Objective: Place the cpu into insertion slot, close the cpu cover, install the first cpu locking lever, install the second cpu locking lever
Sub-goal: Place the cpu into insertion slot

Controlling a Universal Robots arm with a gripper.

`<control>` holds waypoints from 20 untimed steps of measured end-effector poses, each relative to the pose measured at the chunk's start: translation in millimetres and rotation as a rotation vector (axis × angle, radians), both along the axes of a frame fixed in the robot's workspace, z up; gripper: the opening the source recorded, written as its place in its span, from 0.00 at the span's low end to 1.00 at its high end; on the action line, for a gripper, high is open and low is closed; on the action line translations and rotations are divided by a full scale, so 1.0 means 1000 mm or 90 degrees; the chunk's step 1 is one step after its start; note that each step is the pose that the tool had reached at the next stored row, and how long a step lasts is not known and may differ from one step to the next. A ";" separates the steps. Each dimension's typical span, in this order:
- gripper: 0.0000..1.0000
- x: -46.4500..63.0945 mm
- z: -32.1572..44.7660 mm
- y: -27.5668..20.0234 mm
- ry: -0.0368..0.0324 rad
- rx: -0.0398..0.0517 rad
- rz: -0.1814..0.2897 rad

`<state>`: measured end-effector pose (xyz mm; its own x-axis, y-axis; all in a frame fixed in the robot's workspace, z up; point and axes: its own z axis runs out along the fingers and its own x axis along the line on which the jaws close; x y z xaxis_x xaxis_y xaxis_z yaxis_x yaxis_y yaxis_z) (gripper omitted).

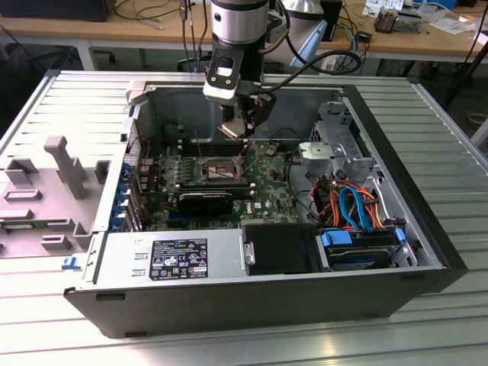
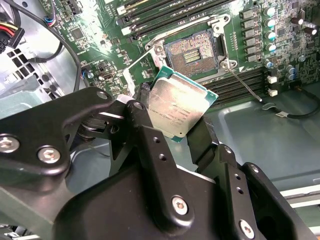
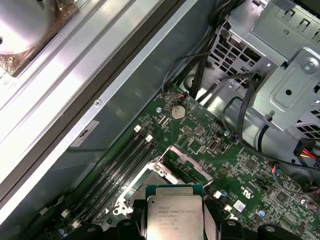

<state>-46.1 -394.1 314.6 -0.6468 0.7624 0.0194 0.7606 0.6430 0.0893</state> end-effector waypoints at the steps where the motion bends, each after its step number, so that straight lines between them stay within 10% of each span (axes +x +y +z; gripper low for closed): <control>1: 0.54 0.000 0.0000 0.0000 0.0000 0.0000 0.000; 20: 0.54 0.000 0.0000 0.0000 0.0000 0.0000 -0.010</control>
